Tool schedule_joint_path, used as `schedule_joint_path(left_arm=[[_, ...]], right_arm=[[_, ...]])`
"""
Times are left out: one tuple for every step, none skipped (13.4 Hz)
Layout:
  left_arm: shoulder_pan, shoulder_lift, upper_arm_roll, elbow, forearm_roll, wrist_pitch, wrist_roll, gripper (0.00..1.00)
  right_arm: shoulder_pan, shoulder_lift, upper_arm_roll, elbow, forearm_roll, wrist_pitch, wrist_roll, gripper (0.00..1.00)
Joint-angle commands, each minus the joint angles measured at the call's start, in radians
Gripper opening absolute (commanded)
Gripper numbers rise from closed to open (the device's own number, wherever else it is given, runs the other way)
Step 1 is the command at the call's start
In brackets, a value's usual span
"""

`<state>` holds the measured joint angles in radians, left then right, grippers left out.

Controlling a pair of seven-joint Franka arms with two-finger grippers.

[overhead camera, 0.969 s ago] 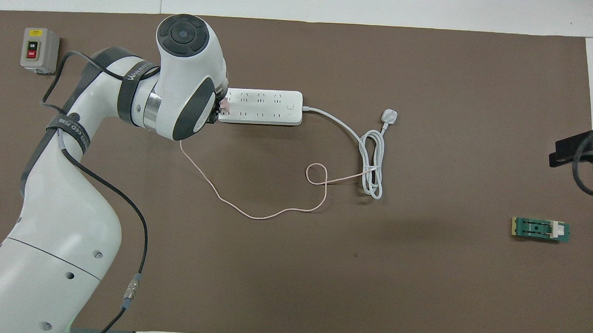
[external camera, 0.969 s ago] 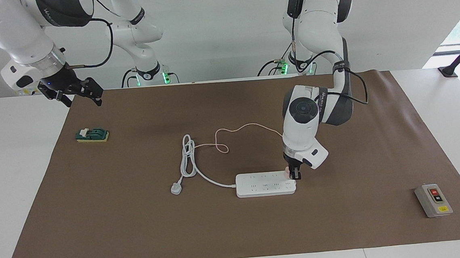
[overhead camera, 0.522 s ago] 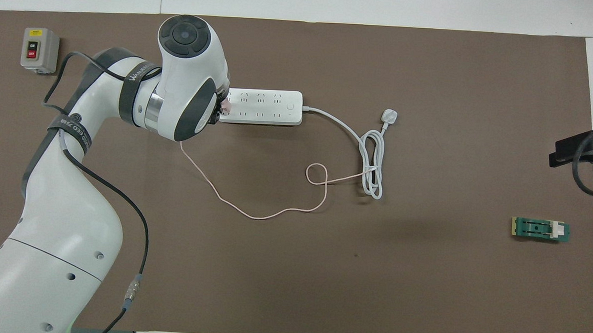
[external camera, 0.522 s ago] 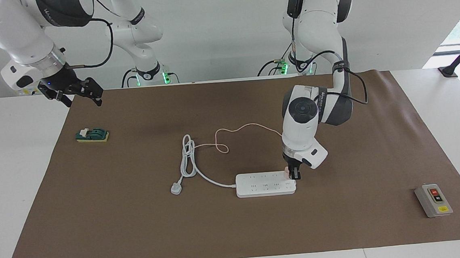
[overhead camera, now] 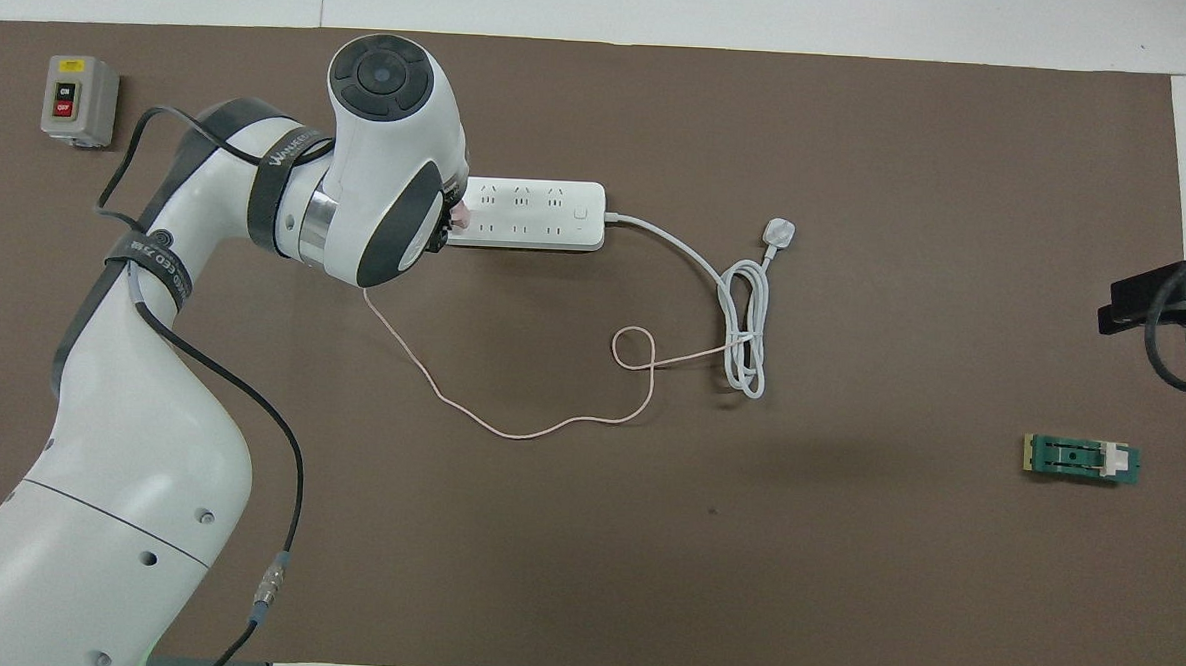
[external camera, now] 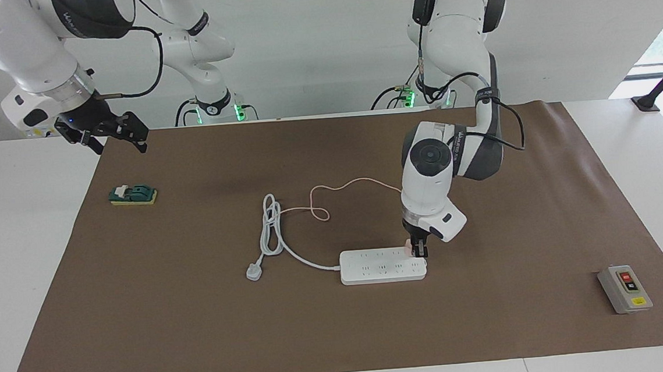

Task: Plug charger into power strip
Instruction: 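Push the charger prongs into the power strip socket with the left gripper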

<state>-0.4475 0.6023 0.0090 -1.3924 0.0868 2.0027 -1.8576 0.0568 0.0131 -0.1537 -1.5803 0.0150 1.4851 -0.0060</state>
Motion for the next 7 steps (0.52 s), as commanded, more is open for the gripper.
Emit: schedule_joint_path(left_arm=[[-0.011, -0.019, 0.008, -0.060, -0.004, 0.001, -0.012, 0.00], [-0.010, -0.021, 0.008, -0.062, -0.004, 0.001, -0.011, 0.00], [-0.010, -0.021, 0.008, -0.063, -0.004, -0.001, -0.009, 0.00], [-0.011, -0.021, 0.008, -0.066, -0.004, -0.001, -0.009, 0.00], [-0.011, -0.021, 0.008, -0.066, -0.002, -0.001, -0.008, 0.00], [-0.010, -0.021, 0.008, -0.066, -0.002, -0.001, -0.005, 0.00], [-0.005, -0.019, 0.008, -0.068, -0.002, 0.001, -0.003, 0.00]], right_arm=[[-0.003, -0.009, 0.002, 0.000, -0.001, -0.017, -0.016, 1.00], [-0.003, -0.009, 0.003, -0.001, -0.001, -0.017, -0.016, 1.00], [-0.003, -0.009, 0.003, -0.001, -0.001, -0.017, -0.016, 1.00], [-0.005, -0.009, 0.003, -0.001, -0.001, -0.017, -0.016, 1.00], [-0.003, -0.009, 0.002, 0.000, -0.001, -0.017, -0.016, 1.00], [-0.005, -0.009, 0.003, -0.001, -0.001, -0.017, -0.016, 1.00], [-0.005, -0.009, 0.003, 0.000, -0.001, -0.017, -0.016, 1.00]])
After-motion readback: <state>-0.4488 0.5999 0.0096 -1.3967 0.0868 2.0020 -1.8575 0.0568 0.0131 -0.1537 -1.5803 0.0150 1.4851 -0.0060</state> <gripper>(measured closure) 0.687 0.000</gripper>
